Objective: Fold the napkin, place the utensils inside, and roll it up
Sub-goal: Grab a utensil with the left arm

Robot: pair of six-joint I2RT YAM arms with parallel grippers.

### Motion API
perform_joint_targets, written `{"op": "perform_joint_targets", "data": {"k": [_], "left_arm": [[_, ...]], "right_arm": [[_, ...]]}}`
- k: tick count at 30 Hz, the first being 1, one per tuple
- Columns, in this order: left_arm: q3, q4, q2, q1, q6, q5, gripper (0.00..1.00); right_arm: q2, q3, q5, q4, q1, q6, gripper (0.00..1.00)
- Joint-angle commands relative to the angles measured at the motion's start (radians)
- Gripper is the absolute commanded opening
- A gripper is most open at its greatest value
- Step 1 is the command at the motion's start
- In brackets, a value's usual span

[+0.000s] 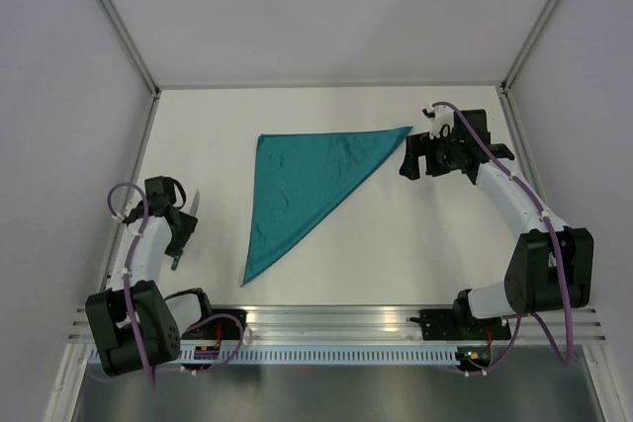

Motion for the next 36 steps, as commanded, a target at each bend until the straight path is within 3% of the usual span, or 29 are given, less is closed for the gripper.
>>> {"op": "perform_joint_targets", "data": {"k": [1, 7, 14, 20, 26, 36], "left_arm": [[-0.039, -0.051, -0.053, 0.002, -0.184, -0.033, 0.65], [0.039, -0.066, 0.009, 0.003, -0.109, -0.085, 0.68], [0.127, -0.009, 0.105, 0.002, 0.216, -0.125, 0.72], [0.183, 0.023, 0.212, 0.002, 0.372, -0.031, 0.68], [0.225, 0.027, 0.353, -0.002, 0.443, 0.049, 0.65], [0.256, 0.01, 0.439, -0.015, 0.445, 0.036, 0.64]], "right_arm": [[-0.01, 0.0, 0.02, 0.013, 0.004, -0.01, 0.96], [-0.013, 0.0, 0.02, 0.011, 0.004, -0.013, 0.96], [-0.005, 0.0, 0.021, 0.008, 0.004, -0.013, 0.96], [-0.001, 0.005, 0.024, 0.003, 0.003, -0.013, 0.96], [0.004, 0.003, 0.026, 0.008, 0.004, -0.011, 0.96], [0.005, 0.0, 0.033, 0.003, 0.003, -0.01, 0.96]]}}
